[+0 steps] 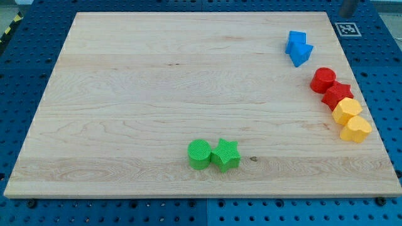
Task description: Point your arm at the yellow heart
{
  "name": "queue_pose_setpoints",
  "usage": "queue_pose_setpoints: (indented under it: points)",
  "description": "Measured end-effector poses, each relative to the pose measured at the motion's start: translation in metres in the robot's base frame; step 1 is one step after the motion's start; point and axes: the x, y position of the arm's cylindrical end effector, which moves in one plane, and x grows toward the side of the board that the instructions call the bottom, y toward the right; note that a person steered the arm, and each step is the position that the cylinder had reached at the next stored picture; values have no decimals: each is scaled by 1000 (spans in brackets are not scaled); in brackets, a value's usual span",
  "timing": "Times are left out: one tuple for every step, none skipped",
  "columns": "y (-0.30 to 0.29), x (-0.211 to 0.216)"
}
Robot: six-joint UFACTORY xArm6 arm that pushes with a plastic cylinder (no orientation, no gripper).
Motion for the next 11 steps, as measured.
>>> queue_pose_setpoints:
  points:
    - [6, 0]
    - [8, 1]
    - [8, 10]
    - [8, 59]
    - [8, 84]
    - [7, 140]
    - [-6, 208]
    - [-15, 279]
    - [-15, 306]
    - [-46, 319]
    - [-78, 329]
